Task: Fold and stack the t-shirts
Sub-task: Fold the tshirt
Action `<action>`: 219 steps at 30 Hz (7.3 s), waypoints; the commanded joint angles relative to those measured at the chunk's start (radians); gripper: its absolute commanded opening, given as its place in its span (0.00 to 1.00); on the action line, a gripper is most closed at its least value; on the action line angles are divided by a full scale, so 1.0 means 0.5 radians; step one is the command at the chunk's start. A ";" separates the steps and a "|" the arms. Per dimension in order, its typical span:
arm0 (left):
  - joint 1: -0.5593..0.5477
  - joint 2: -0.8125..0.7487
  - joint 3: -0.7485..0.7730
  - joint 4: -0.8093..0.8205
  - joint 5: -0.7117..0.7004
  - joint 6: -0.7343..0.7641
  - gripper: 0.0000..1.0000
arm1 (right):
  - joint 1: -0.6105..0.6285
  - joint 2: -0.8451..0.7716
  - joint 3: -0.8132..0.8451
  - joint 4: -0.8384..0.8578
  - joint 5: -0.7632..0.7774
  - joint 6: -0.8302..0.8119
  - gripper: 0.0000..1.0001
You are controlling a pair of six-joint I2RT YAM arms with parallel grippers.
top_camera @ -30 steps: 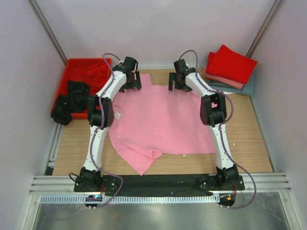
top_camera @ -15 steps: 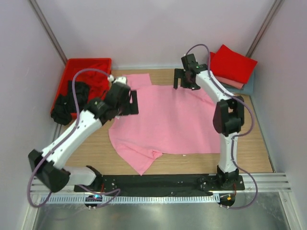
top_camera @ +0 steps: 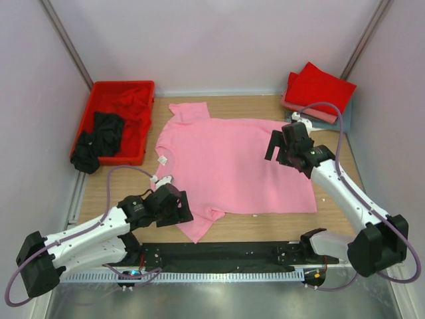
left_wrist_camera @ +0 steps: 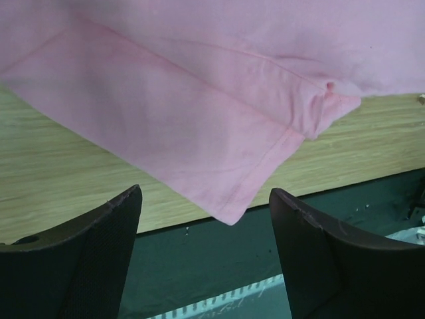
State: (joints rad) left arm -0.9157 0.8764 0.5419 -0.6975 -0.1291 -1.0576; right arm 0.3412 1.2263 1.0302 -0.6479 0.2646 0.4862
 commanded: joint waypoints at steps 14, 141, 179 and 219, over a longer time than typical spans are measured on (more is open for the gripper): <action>-0.506 0.501 -0.062 0.447 0.040 -0.501 0.67 | 0.011 -0.400 -0.333 0.047 0.149 0.108 1.00; 1.086 1.572 2.039 -0.421 0.031 1.032 0.00 | -1.324 0.600 -0.207 0.391 -0.817 0.445 0.01; 1.221 2.190 3.084 -0.870 -0.294 1.057 0.72 | -1.128 0.349 0.140 0.194 -0.379 0.227 1.00; 1.034 0.414 0.358 0.027 0.031 0.461 0.64 | -0.450 -0.157 -0.996 0.351 -0.360 0.497 0.99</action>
State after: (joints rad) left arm -0.3946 1.2060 0.6846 -0.5419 -0.0933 -0.8345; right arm 0.0933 1.2137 0.5522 -0.3325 0.0757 0.6678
